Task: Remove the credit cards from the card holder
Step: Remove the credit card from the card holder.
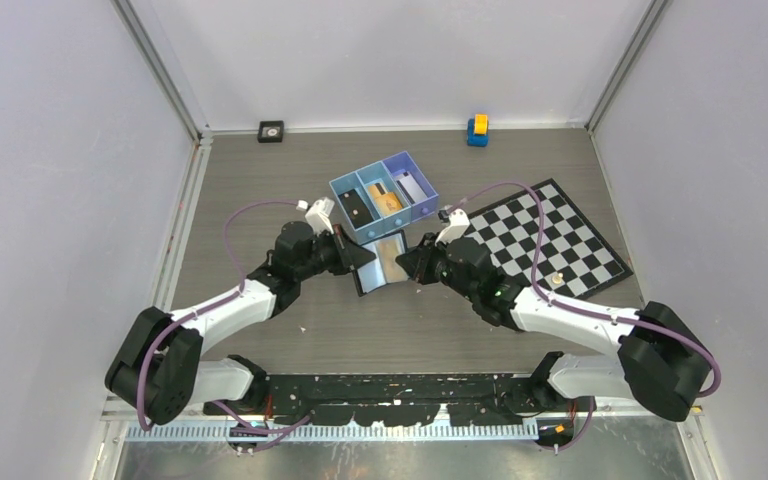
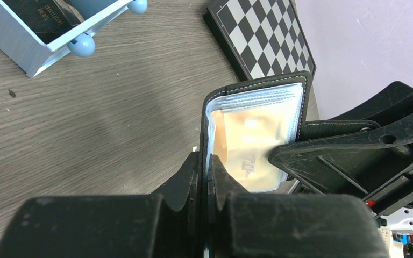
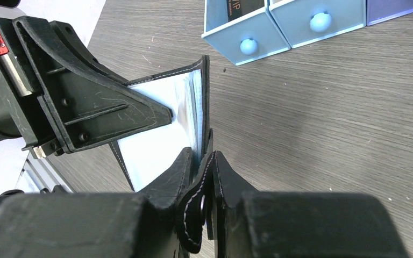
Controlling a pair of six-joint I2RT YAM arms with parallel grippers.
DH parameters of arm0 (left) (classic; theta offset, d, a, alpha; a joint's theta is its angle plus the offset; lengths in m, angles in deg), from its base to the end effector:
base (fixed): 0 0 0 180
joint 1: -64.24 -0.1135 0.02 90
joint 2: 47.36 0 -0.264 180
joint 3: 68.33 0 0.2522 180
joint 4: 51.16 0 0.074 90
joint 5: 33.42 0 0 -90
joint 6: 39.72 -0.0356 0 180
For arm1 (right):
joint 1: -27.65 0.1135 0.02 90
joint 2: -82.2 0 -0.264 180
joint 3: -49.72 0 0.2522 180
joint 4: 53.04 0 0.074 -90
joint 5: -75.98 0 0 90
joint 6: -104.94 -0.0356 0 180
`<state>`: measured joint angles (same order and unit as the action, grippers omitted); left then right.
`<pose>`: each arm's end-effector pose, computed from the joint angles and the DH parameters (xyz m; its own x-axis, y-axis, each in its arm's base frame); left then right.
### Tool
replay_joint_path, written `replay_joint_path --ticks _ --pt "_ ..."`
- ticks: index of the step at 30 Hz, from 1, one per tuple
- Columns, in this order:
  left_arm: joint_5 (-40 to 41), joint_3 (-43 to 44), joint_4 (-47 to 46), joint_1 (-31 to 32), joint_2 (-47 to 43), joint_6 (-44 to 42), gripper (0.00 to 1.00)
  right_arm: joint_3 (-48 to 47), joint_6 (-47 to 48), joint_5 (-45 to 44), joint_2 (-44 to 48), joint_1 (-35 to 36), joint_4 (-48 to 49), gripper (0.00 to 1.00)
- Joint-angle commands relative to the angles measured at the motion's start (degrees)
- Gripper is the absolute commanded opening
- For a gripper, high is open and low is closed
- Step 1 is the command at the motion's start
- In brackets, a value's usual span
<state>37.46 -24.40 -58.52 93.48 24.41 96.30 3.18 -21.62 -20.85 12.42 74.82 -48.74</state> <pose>0.2223 -0.1378 0.2088 -0.7368 -0.3667 -0.5681 0.2867 0.5914 -0.7537 0.1825 0.1907 0.2262 -0.5654 0.2600 -0.7827 -0.3920 0.7502 0.5324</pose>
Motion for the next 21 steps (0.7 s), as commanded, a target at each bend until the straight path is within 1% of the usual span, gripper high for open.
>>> replay_joint_path --ticks 1,7,8,15,17,18,19,21 --pt "2.0 0.1 -1.8 -0.7 -0.5 -1.2 0.0 0.8 1.1 -3.7 0.0 -0.9 2.4 0.12" --pt "3.0 0.2 -0.3 -0.7 -0.7 -2.2 0.0 3.8 1.0 -4.1 2.4 -0.9 5.5 0.34" --pt "3.2 0.1 -0.3 -0.7 -0.8 -2.3 0.0 3.9 1.0 -4.3 2.9 -1.0 5.6 0.37" --pt "2.7 -0.2 -0.4 -0.7 -1.7 -2.9 0.0 4.4 0.8 -3.9 4.5 -1.0 5.9 0.38" --pt "2.0 -0.3 -1.2 -0.7 -1.9 -3.0 0.0 3.9 0.9 -3.4 3.7 -1.0 5.5 0.41" --pt "1.7 -0.4 -1.3 -0.7 -1.9 -3.0 0.0 3.5 0.8 -3.7 3.3 -1.0 4.9 0.46" --pt "1.5 -0.4 -1.4 -0.7 -2.0 -2.9 0.0 2.9 0.7 -4.6 3.0 -1.0 3.8 0.55" --pt "1.3 -0.3 -1.4 -0.7 -2.5 -2.9 0.0 2.3 0.1 -6.4 2.5 -1.2 1.6 0.68"
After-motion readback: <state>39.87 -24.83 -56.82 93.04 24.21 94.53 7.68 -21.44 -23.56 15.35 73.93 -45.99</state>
